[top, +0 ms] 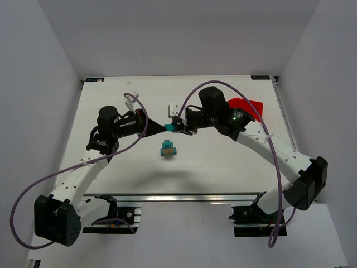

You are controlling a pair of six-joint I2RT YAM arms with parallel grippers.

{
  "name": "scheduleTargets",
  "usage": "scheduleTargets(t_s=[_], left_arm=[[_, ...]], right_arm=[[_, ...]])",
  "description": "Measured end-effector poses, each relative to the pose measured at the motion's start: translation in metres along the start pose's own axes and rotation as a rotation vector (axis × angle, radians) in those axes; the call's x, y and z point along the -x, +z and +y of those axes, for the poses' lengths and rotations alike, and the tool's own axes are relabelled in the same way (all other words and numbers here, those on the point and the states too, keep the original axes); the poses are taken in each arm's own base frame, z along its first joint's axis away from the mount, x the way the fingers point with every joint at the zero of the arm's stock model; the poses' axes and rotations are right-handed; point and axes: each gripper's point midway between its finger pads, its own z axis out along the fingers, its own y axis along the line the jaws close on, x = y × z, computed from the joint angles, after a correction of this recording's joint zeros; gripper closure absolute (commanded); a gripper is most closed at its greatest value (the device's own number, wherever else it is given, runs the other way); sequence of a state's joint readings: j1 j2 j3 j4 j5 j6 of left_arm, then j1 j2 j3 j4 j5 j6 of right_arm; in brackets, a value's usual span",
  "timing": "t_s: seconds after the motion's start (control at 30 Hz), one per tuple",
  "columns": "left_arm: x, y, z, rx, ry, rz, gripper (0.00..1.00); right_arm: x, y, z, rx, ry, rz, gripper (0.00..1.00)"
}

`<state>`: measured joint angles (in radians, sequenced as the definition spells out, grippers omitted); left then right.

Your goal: Build the wood block tower

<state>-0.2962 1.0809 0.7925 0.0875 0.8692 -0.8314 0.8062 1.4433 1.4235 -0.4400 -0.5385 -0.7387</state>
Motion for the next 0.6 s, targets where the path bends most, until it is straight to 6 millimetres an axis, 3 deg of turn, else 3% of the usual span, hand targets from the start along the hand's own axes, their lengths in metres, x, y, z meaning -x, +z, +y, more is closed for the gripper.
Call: scheduleTargets(t_s=[0.1,0.17,0.23,0.33,0.4,0.43,0.6], left_arm=[[0.004,-0.001,0.001,0.012,0.017,-0.023,1.0],[0.008,-0.001,0.002,0.022,0.044,-0.043,0.9],[0.011,-0.002,0.0,0.023,0.088,-0.062,0.61],[0.013,-0.005,-0.014,-0.02,0.155,-0.075,0.4],[0.016,-0.007,-0.026,-0.052,0.207,-0.093,0.33],[0.017,-0.009,-0.032,-0.068,0.232,-0.102,0.23],[0.024,-0.011,-0.05,-0.142,0.316,-0.13,0.21]], right_arm=[[-0.002,0.0,-0.004,-0.038,0.041,0.004,1.0],[-0.003,0.0,-0.008,-0.08,0.087,0.007,1.0],[-0.004,-0.002,-0.01,-0.131,0.152,0.005,1.0],[-0.001,-0.009,-0.026,-0.252,0.314,-0.017,1.0],[0.002,-0.016,-0.036,-0.316,0.402,-0.051,1.0],[0.003,-0.019,-0.038,-0.336,0.44,-0.069,1.0],[0.024,-0.042,-0.036,-0.368,0.618,-0.21,1.0]])
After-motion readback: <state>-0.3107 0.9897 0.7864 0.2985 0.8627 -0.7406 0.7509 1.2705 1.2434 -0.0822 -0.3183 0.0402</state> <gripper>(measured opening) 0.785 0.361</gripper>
